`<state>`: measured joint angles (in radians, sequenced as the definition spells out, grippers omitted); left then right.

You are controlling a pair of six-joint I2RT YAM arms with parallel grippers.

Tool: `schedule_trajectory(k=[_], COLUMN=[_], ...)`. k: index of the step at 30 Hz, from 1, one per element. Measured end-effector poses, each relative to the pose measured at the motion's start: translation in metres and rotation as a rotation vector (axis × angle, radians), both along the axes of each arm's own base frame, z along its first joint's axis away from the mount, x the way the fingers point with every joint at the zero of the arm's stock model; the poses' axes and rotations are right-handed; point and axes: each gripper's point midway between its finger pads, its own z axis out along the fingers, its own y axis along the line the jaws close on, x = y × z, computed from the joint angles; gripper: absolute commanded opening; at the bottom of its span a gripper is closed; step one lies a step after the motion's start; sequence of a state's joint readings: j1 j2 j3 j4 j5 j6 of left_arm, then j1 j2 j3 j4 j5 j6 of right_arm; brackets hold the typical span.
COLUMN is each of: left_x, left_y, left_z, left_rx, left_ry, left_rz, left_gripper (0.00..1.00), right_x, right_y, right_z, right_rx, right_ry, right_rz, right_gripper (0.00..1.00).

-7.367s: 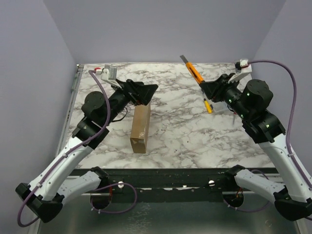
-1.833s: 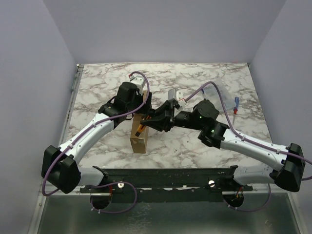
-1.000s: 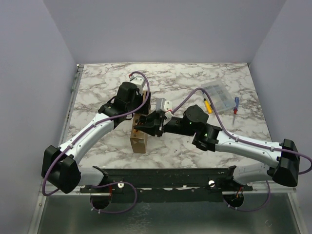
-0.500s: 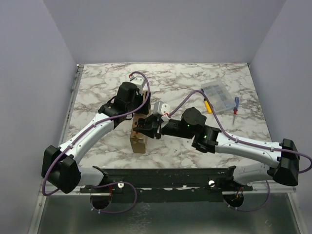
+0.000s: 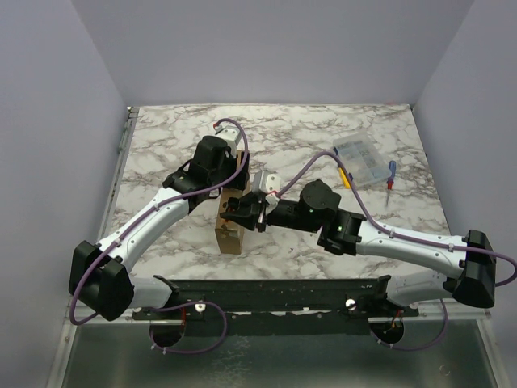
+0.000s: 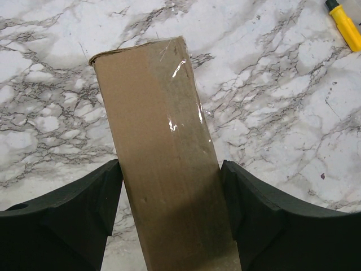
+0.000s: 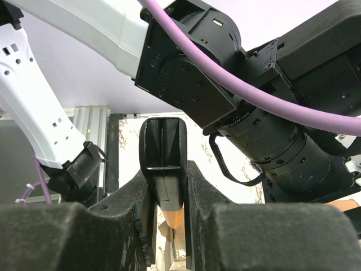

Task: Unpack the express box

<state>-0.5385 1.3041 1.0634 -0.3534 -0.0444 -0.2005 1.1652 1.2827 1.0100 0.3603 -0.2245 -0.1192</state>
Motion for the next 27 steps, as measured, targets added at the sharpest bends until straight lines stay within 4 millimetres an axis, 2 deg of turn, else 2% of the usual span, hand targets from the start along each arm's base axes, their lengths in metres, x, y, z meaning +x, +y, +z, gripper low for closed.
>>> schedule_trajectory(k=[27], left_x=[0.002], left_y=[-0.001], left_z=[0.0], left_rx=[-0.001], left_ry=[-0.004], left_rz=[-0.003], left_gripper=[0.68], right_x=[0.0], right_y=[-0.001], right_z=[-0.013], right_rx=[-0.068], right_ry=[-0.056], right_rz=[-0.041], right_gripper=[0.01])
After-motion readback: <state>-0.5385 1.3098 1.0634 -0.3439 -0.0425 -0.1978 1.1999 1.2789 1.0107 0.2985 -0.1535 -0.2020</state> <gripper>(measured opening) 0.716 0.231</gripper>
